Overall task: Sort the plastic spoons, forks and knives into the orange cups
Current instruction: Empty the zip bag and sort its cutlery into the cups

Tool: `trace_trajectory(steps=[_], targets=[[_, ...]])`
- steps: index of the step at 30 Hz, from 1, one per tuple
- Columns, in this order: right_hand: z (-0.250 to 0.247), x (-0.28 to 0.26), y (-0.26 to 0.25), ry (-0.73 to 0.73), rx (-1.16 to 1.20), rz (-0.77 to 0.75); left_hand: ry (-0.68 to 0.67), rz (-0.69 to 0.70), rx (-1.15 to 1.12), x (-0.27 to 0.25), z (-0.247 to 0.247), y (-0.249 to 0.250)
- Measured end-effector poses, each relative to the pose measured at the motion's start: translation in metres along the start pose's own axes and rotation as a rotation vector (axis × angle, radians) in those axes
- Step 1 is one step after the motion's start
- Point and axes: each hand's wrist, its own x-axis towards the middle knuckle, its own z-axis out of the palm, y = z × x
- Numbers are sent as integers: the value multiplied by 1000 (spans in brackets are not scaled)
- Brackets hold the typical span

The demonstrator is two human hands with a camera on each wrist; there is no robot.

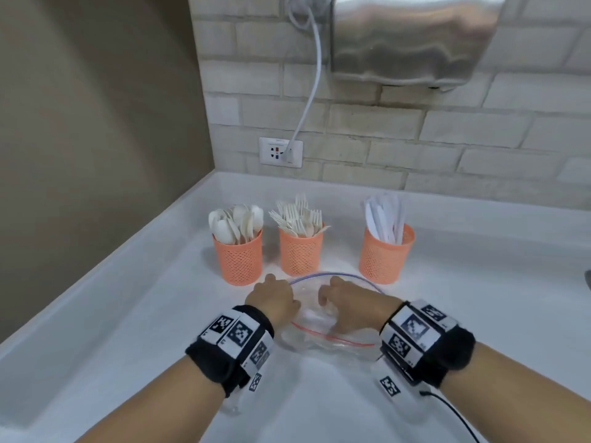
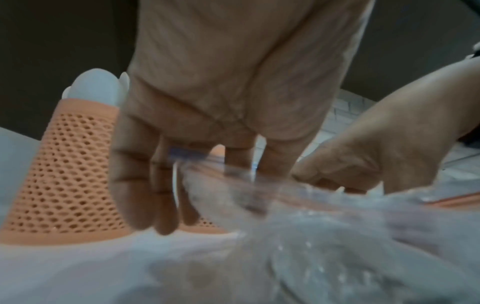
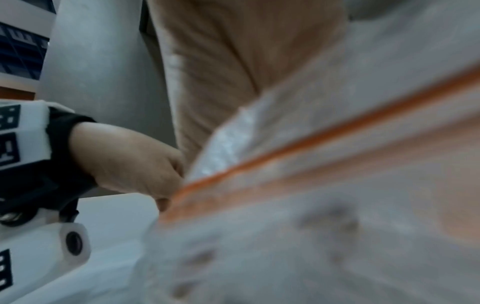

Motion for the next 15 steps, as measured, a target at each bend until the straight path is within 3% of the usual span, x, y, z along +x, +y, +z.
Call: trace_trajectory(steps=[4, 8, 15], targets=[[15, -3, 7, -46, 38, 96, 50, -8, -94, -2, 3, 5], [25, -10, 2, -15, -27, 166, -97, -48, -175, -12, 4, 15], [4, -21, 20, -83, 203, 222, -52, -25, -665, -6, 6, 8]])
